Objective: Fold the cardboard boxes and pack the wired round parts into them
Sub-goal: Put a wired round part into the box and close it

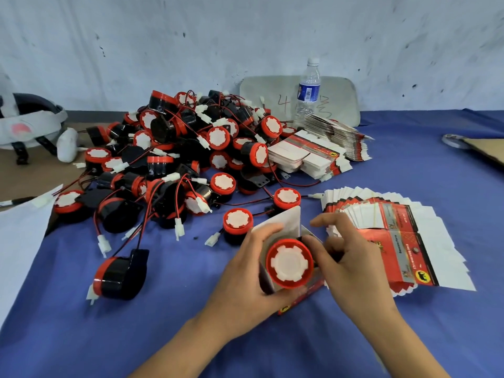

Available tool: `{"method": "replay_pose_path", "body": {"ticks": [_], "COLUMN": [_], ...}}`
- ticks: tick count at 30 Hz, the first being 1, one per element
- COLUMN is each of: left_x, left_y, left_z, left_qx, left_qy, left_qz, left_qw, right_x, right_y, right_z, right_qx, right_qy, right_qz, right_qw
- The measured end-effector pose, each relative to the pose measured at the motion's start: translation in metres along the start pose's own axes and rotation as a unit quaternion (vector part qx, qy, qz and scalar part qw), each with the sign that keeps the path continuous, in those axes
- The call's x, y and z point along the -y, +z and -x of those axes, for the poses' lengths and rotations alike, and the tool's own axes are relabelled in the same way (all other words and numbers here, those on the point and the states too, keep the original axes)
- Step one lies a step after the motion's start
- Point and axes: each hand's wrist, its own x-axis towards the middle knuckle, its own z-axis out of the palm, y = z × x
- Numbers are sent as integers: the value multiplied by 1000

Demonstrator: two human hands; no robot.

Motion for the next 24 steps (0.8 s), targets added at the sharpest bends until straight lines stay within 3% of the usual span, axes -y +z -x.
{"method": "replay_pose_path", "body": {"ticks": [6,10,13,19,24], "left_x": [1,3,6,6,3], "left_y": [-1,-2,-3,-4,-3], "left_z": [-3,-4,-3,-2,-1], "left_qx": [-27,-51,-33,20,46], "left_qy": [8,-5,-27,-45,-26], "left_qz": [-22,-43,-88,-155,-146], "left_qw": [999,998,995,987,988], "right_x": [7,17,18,9,3], "right_y": [2,-2,-3,-3,-1], "right_z": [4,6,5,5,0], "right_qx": [-39,13,40,18,62], "right_qy": [-103,-147,-164,-200,-179], "right_qz": [114,164,203,279,255], "right_qw": [987,975,964,939,948]}}
